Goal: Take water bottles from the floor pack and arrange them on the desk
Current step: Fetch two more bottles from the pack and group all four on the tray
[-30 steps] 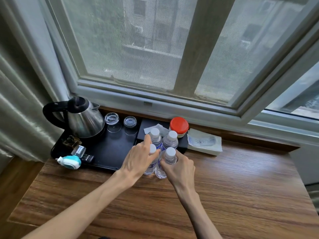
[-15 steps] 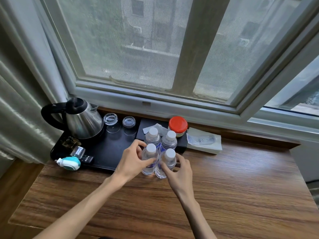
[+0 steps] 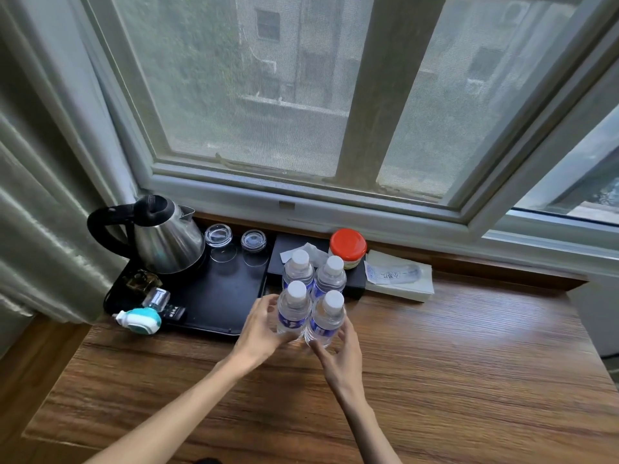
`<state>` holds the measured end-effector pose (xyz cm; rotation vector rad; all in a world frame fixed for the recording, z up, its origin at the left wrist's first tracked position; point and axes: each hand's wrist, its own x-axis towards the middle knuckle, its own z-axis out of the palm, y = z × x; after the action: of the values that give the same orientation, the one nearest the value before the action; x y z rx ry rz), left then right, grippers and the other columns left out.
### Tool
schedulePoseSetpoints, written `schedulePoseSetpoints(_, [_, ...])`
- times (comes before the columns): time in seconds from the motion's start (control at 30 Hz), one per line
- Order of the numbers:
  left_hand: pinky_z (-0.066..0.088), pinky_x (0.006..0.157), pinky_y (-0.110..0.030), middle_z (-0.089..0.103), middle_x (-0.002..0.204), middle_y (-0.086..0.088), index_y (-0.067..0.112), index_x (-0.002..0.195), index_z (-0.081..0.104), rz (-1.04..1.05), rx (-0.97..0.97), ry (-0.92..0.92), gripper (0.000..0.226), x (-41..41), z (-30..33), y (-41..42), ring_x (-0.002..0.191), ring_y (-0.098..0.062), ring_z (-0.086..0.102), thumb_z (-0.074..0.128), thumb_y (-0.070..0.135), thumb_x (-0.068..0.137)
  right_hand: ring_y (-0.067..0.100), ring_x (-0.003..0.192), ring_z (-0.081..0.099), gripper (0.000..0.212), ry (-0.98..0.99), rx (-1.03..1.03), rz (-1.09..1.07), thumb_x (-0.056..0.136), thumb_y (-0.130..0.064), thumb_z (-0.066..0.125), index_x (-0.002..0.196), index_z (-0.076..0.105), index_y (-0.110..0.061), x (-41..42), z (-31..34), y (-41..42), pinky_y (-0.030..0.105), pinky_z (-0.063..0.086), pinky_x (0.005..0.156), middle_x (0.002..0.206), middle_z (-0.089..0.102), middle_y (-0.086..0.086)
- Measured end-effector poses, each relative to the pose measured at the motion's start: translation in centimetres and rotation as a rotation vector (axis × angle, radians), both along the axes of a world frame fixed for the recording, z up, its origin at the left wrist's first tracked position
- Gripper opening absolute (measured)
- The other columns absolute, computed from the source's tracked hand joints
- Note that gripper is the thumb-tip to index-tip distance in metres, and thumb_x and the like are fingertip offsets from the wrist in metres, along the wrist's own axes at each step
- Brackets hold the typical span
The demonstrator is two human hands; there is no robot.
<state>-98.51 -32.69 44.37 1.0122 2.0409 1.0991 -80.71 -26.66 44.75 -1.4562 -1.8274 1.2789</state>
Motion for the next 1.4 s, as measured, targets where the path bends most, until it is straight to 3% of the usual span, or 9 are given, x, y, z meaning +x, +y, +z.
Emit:
schedulePoseSetpoints(0.1, [0.055, 0.09, -0.03, 0.068, 0.115, 0.008, 0.023, 0.118, 0.061, 0.031, 0.055, -0.08, 0.072, 0.8, -0.8, 0.1, 0.102, -0.002, 0.066, 0.094, 0.04, 0.056, 0.013, 0.127, 0.058, 0.071, 0.046, -0.025, -0.04, 0.076, -0.024, 0.086, 0.14, 0.053, -0.022, -0.5, -0.5, -0.1, 0.042, 0.047, 0.108, 0.136, 0.064, -0.005])
schedulePoseSetpoints(0.3, [0.057, 0.087, -0.025, 0.074, 0.106, 0.02, 0.027, 0.125, 0.062, 0.048, 0.15, -0.153, 0.069, 1.5, -1.3, -0.4, 0.1, 0.0, 0.07, 0.09, 0.04, 0.064, 0.001, 0.111, 0.066, 0.061, 0.143, -0.056, -0.134, 0.074, -0.026, 0.089, 0.129, 0.062, -0.027, -0.9, -1.2, -0.6, 0.044, 0.056, 0.096, 0.119, 0.072, -0.014])
schedulePoseSetpoints(0.57, [0.058, 0.076, -0.02, 0.078, 0.095, 0.009, 0.035, 0.101, 0.072, 0.141, 0.247, -0.23, 0.054, 0.3, -0.5, -4.0, 0.087, -0.002, 0.072, 0.097, 0.032, 0.053, 0.013, 0.113, 0.069, 0.062, 0.273, -0.025, -0.199, 0.07, -0.014, 0.093, 0.12, 0.065, -0.039, -2.0, -1.3, -4.7, 0.042, 0.057, 0.096, 0.117, 0.075, -0.007])
schedulePoseSetpoints(0.7, [0.057, 0.08, -0.021, 0.078, 0.095, 0.008, 0.031, 0.098, 0.075, 0.2, 0.279, -0.224, 0.057, -2.9, 0.4, -5.7, 0.089, -0.004, 0.073, 0.097, 0.033, 0.046, 0.017, 0.112, 0.07, 0.06, 0.37, -0.072, -0.181, 0.063, -0.013, 0.096, 0.116, 0.071, -0.025, -5.0, -0.5, -5.9, 0.041, 0.059, 0.095, 0.115, 0.076, -0.002])
schedulePoseSetpoints(0.87, [0.057, 0.085, -0.021, 0.076, 0.107, 0.011, 0.038, 0.109, 0.071, 0.239, 0.308, -0.257, 0.068, -8.6, 1.2, -6.3, 0.101, -0.007, 0.071, 0.097, 0.04, 0.045, 0.009, 0.111, 0.068, 0.059, 0.307, 0.0, -0.071, 0.067, -0.027, 0.093, 0.121, 0.07, -0.026, -10.6, 1.2, -5.7, 0.038, 0.057, 0.094, 0.116, 0.074, -0.011])
schedulePoseSetpoints(0.97, [0.056, 0.09, -0.028, 0.075, 0.112, 0.006, 0.028, 0.114, 0.07, 0.286, 0.323, -0.29, 0.074, -11.2, 1.0, -5.7, 0.107, -0.011, 0.07, 0.098, 0.04, 0.047, 0.005, 0.111, 0.068, 0.056, 0.315, -0.007, -0.056, 0.069, -0.025, 0.09, 0.121, 0.07, -0.026, -14.2, 1.8, -5.1, 0.04, 0.055, 0.099, 0.115, 0.074, -0.013])
schedulePoseSetpoints(1.13, [0.058, 0.086, -0.025, 0.077, 0.104, 0.006, 0.025, 0.106, 0.071, 0.369, 0.324, -0.252, 0.058, -14.3, -0.3, -3.7, 0.1, -0.009, 0.071, 0.094, 0.025, 0.052, 0.007, 0.11, 0.068, 0.054, 0.298, -0.046, -0.056, 0.07, -0.025, 0.089, 0.12, 0.068, -0.024, -18.7, 1.0, -3.5, 0.042, 0.053, 0.101, 0.116, 0.074, -0.01])
schedulePoseSetpoints(1.27, [0.057, 0.091, -0.037, 0.077, 0.1, 0.005, 0.02, 0.105, 0.068, 0.393, 0.27, -0.229, 0.053, -15.5, -2.2, -2.6, 0.098, -0.008, 0.071, 0.092, 0.005, 0.06, 0.001, 0.11, 0.064, 0.054, 0.251, -0.074, -0.025, 0.072, -0.03, 0.087, 0.12, 0.063, -0.028, -20.2, -0.3, -2.5, 0.038, 0.052, 0.102, 0.118, 0.07, -0.014])
schedulePoseSetpoints(1.4, [0.057, 0.09, -0.038, 0.075, 0.102, 0.006, 0.026, 0.102, 0.065, 0.395, 0.245, -0.211, 0.051, -16.2, -3.5, -2.0, 0.101, -0.007, 0.07, 0.092, 0.013, 0.063, 0.007, 0.109, 0.064, 0.05, 0.23, -0.043, -0.02, 0.075, -0.036, 0.086, 0.118, 0.061, -0.027, -20.9, -1.3, -2.0, 0.042, 0.053, 0.098, 0.116, 0.068, -0.01])
